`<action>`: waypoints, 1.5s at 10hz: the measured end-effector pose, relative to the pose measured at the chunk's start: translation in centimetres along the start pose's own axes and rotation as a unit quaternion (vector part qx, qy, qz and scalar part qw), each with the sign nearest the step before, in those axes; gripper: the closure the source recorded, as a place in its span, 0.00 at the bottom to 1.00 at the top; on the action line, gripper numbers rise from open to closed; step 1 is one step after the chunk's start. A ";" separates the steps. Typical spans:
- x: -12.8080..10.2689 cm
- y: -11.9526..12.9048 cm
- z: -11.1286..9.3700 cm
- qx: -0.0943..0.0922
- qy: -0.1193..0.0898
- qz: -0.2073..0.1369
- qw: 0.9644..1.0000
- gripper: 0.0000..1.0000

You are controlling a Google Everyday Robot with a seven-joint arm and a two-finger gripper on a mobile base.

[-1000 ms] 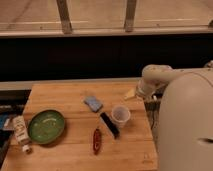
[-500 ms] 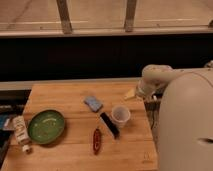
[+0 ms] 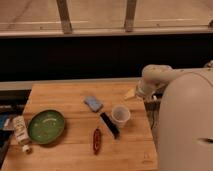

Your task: Place the eraser on the white sponge

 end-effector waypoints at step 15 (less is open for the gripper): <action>1.8 10.8 0.6 0.002 0.035 -0.206 0.978 0.20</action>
